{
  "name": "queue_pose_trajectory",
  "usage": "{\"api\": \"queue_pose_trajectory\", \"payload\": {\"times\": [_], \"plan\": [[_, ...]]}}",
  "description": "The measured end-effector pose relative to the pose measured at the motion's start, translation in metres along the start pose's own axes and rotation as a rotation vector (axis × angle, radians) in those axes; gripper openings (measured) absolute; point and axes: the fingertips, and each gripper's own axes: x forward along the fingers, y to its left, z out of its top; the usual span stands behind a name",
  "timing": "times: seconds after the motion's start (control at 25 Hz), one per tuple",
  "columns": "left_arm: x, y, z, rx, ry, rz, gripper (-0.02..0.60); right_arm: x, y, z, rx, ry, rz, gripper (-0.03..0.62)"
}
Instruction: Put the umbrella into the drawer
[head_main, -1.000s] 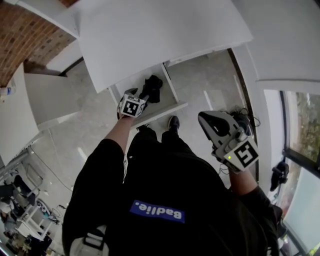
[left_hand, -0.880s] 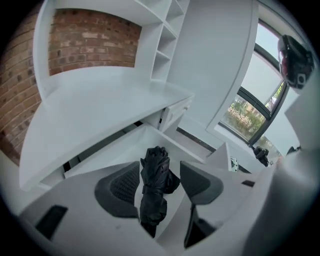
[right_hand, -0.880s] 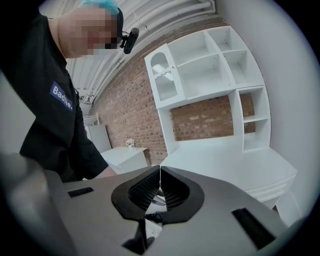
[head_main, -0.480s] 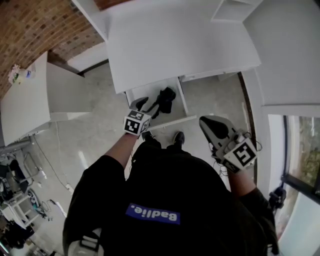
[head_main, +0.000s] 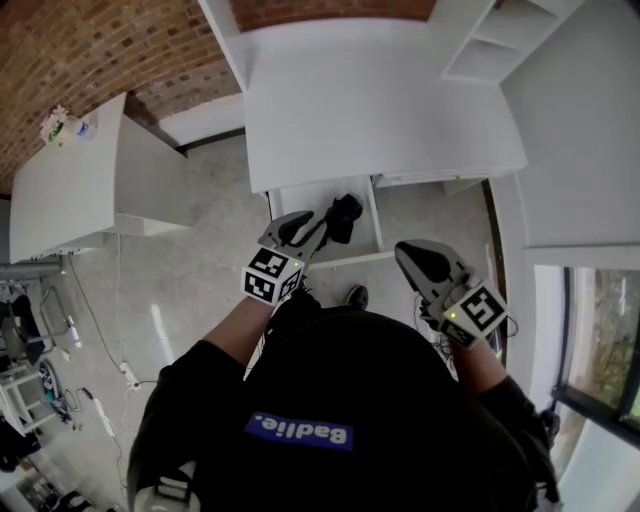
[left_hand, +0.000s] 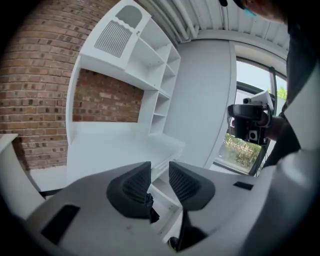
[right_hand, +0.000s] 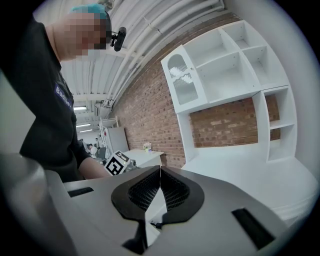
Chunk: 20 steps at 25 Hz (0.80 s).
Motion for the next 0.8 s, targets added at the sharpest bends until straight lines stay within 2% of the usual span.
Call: {"api": "queue_pose_trajectory", "payload": {"times": [0.24, 0.44, 0.8], "plan": [[-0.028, -0.017, 0.028, -0.009, -0.069, 0.014, 0.061, 0.007, 0.007, -0.015, 0.006, 0.041, 0.044, 0.029], [-0.05, -0.027, 0.048, -0.025, -0.118, 0.04, 0.029, 0.02, 0.016, -0.003, -0.018, 0.01, 0.099, 0.029], [-0.076, -0.054, 0.068, -0.02, -0.191, -0.011, 0.003, 0.03, 0.029, 0.0, -0.024, 0.014, 0.146, 0.029]]}}
